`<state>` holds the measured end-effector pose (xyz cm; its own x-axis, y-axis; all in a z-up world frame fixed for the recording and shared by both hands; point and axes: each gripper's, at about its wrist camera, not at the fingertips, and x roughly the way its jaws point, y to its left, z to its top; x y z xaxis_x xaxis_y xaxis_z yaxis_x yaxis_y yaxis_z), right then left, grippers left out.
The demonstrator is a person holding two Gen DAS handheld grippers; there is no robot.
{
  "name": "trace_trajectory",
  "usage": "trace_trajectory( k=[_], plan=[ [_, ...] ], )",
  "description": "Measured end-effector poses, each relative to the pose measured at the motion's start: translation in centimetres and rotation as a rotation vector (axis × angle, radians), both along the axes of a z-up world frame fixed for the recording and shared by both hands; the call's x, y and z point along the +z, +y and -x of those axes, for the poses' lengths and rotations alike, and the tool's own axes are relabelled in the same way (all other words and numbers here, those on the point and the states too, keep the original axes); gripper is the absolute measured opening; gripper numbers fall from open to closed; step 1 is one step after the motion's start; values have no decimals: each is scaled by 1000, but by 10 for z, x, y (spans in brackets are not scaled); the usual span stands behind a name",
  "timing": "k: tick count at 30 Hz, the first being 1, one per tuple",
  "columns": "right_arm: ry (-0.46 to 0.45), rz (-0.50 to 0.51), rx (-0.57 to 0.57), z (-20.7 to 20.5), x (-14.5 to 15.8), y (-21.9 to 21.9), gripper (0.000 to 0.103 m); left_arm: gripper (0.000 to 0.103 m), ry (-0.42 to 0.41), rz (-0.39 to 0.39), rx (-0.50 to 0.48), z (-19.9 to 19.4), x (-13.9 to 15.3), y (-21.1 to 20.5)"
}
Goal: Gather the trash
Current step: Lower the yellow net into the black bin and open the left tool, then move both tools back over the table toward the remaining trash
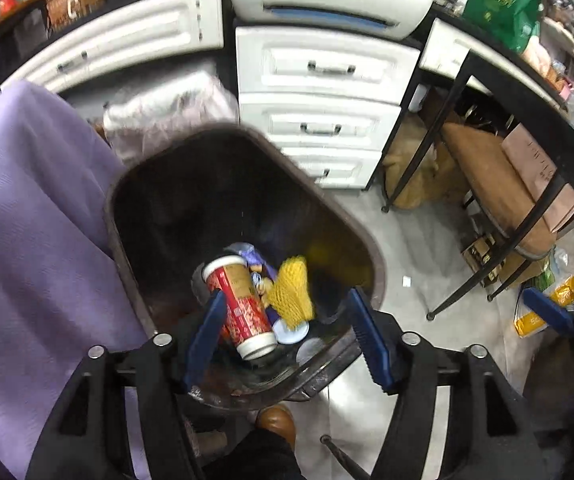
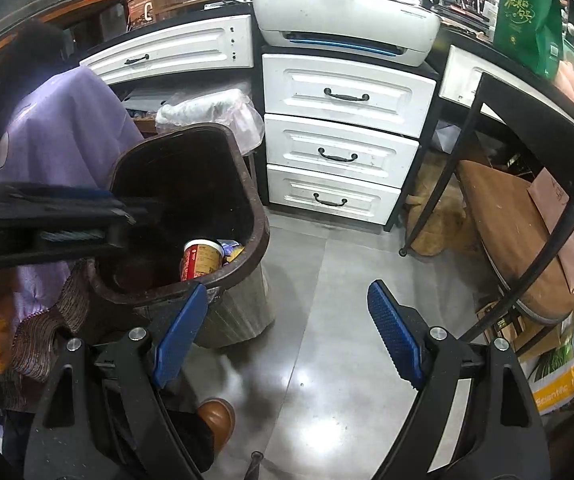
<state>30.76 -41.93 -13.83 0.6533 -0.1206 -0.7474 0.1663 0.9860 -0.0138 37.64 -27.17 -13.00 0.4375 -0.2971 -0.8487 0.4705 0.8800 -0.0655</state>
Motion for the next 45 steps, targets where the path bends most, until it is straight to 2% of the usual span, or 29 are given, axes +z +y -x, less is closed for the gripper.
trace_trajectory(
  k=[3,7,12,20,23,30,37,45],
  plan=[
    [-5,-4,1,2,1,0,82,72,-53,38,11,16,24,9],
    [-33,-27,9,5,10,2,82,76,-99,95,-5,38,50,19],
    [-96,-42,57,9,28,13,82,79,-168,129,-12,67,81,40],
    [-149,-80,152,10,58,44,82,86,-277,171,51,92,121,91],
    [-158,-123,222,7,71,67,82,88,-312,145,84,97,129,113],
    [-155,-159,385,-1,92,126,82,91,-333,94,190,103,136,175],
    [-158,-150,589,-14,115,209,82,94,-347,9,331,106,137,251],
    [-97,-119,747,-40,124,297,82,96,-348,-27,491,119,138,336]
  ],
)
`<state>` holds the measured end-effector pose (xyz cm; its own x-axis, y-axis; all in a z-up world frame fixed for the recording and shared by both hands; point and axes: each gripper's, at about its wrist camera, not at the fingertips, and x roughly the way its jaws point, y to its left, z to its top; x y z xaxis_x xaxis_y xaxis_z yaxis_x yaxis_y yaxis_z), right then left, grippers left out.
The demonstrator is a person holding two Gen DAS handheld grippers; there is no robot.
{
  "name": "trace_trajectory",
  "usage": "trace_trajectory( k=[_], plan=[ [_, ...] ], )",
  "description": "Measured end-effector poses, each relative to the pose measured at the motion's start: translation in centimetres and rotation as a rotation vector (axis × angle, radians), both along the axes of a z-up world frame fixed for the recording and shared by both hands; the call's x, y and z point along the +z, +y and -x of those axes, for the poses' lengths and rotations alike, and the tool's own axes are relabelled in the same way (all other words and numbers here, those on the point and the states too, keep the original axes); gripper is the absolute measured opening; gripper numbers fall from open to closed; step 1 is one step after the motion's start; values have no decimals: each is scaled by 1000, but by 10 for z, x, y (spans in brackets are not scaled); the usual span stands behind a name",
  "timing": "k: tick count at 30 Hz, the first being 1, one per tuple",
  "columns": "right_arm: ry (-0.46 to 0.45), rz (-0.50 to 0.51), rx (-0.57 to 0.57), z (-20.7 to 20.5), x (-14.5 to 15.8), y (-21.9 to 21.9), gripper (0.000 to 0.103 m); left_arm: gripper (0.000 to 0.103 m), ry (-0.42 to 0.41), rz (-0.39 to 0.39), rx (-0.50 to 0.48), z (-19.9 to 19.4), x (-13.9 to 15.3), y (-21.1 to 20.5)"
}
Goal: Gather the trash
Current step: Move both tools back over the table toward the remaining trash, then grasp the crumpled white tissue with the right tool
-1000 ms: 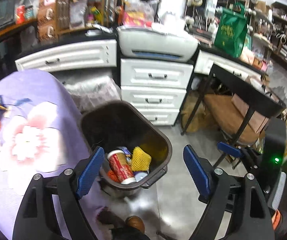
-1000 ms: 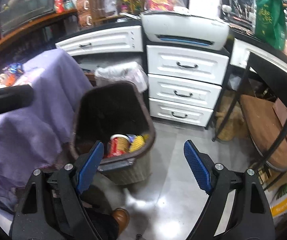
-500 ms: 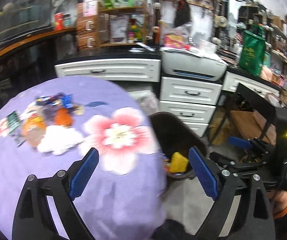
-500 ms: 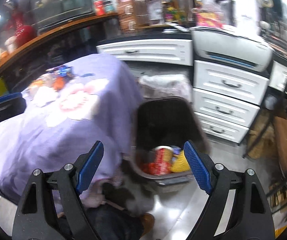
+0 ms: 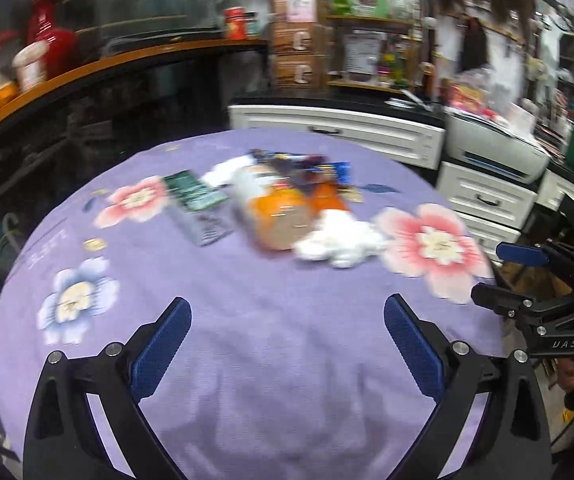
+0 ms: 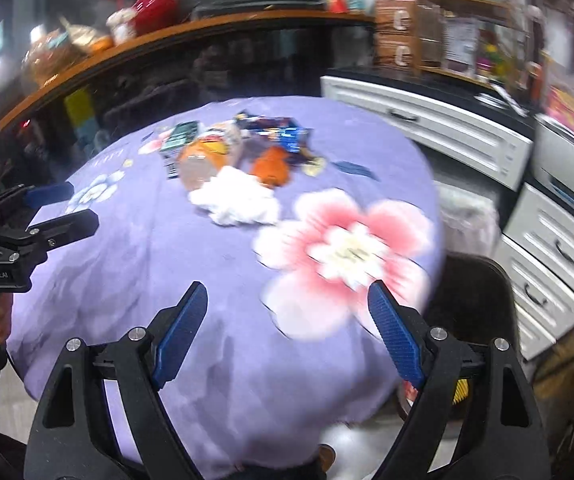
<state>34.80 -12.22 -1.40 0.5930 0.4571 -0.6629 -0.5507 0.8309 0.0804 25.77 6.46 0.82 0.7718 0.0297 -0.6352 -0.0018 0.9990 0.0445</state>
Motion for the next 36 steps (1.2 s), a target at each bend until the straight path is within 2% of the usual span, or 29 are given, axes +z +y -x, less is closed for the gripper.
trace_trajectory(
  k=[5,10,16,20,22,24,30,36],
  plan=[
    [42,34,62,-24,0,47,82,97,24,-24,59,-1,0,39],
    [37,134,76,-44,-6,87,82,97,70,12,90,-5,-8,68],
    [40,203,66,-63,-17,102,81,97,93,22,93,-2,-16,81],
    [60,228,66,-73,-23,106,73,97,108,43,94,-6,-20,87],
    [55,246,63,-74,-26,108,63,97,116,57,97,-8,-21,90],
    [37,259,48,-74,-27,107,49,97,129,75,92,-12,-24,91],
    [30,221,35,-72,-23,95,24,97,167,134,102,-24,-30,95],
    [1,176,39,-62,-16,84,20,97,149,160,137,-40,-21,100]
  ],
)
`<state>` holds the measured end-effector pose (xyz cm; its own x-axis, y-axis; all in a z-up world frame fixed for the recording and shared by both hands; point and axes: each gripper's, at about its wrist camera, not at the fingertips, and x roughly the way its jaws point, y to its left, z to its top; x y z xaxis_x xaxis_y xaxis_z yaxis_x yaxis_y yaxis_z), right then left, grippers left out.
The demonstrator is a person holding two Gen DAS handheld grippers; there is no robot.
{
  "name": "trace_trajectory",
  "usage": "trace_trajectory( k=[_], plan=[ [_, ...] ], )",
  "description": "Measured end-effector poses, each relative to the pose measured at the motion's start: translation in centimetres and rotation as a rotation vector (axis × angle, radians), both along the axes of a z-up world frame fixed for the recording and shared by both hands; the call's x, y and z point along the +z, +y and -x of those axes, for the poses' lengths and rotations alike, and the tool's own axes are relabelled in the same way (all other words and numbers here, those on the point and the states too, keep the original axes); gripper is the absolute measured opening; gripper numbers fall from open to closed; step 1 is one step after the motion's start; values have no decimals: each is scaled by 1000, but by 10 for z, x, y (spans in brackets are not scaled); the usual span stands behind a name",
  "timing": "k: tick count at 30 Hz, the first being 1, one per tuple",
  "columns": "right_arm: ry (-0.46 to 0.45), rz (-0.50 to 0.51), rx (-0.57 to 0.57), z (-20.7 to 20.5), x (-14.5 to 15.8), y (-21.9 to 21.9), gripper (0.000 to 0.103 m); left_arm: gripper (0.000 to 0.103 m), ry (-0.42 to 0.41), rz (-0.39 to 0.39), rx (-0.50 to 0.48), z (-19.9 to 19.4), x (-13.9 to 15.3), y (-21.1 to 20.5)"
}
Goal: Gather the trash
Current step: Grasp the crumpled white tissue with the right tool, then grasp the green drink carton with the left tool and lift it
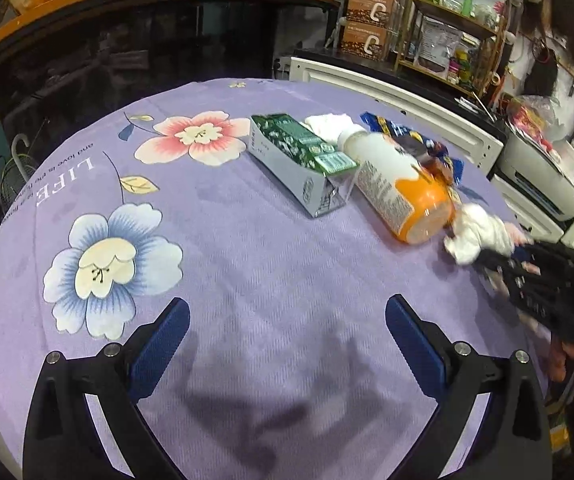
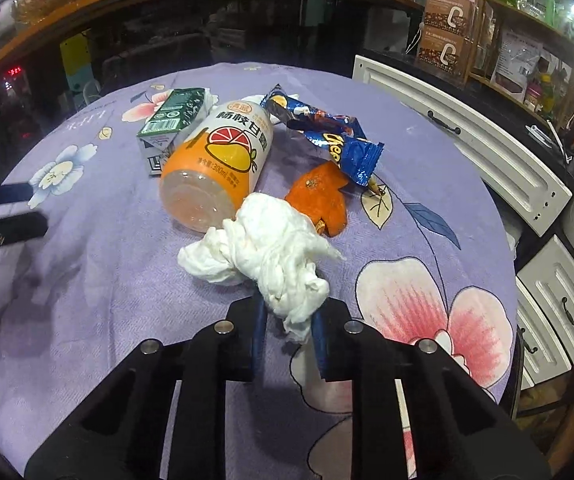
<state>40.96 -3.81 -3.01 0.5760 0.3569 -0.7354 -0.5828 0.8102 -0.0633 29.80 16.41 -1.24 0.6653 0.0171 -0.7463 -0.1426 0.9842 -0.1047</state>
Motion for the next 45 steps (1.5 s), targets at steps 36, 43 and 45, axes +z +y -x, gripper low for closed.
trace_trajectory(
  k=[36,43,45],
  plan=[
    [-17,-133,-51,57,7,-79,20,49,164,169,199,-154,-18,39],
    [-25,-149,-46,66,8,-81,20,49,116,189,163,-111,-13,43],
    [-26,-153,-45,69,9,-83,20,49,94,211,142,-94,-8,42]
  ],
)
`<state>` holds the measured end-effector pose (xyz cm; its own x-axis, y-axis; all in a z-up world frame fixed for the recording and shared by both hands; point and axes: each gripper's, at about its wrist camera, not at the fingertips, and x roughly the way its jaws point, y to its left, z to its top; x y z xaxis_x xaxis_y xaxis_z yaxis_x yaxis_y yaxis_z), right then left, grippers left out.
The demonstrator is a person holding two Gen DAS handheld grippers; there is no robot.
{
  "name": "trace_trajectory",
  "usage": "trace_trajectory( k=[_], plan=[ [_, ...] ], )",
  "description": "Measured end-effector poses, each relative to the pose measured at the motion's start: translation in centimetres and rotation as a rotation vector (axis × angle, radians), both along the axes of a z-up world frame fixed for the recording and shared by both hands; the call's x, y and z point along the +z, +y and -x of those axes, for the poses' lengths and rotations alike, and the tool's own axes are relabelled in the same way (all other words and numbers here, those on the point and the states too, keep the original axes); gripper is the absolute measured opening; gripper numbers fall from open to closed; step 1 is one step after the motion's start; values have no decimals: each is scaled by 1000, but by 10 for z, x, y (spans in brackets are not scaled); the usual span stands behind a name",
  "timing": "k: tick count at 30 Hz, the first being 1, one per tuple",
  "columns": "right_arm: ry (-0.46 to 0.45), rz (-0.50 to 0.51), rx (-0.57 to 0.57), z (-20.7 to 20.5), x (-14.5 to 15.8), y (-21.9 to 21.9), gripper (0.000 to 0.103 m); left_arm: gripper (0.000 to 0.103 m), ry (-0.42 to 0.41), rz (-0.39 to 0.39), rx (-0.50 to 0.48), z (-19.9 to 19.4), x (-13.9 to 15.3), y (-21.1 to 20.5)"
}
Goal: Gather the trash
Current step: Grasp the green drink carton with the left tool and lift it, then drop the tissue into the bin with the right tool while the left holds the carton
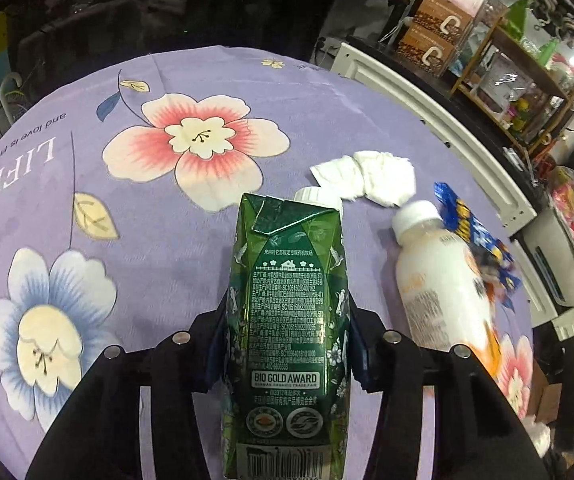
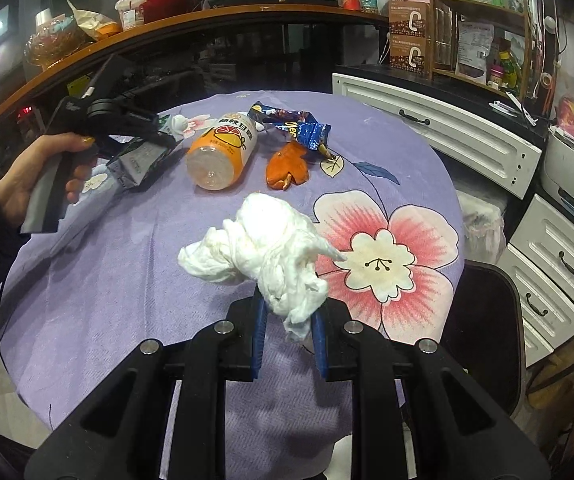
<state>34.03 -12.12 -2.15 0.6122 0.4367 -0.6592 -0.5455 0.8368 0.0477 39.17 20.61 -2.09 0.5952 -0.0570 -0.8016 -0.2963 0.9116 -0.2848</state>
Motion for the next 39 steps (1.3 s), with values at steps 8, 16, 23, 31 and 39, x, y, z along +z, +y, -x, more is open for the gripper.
trace_trajectory(
  k=[8,16,23,31,39],
  plan=[
    [0,-17,-18,14,-2,-19,20,49,-110,-50,-134,54,23,-43],
    [-7,-36,-95,22,-2,-60,20,49,-164,-26,-299,91,30,-112],
    [-12,-36,-191,25,-8,-105,20,49,-217,-43,-435,102,35,-182],
    [51,-11,-364,-5,-49,-168,20,49,-236,26,-558,92,31,-256],
    [160,-22,-474,-42,-101,-208,20,49,-226,13,-635,79,19,-314]
  ],
)
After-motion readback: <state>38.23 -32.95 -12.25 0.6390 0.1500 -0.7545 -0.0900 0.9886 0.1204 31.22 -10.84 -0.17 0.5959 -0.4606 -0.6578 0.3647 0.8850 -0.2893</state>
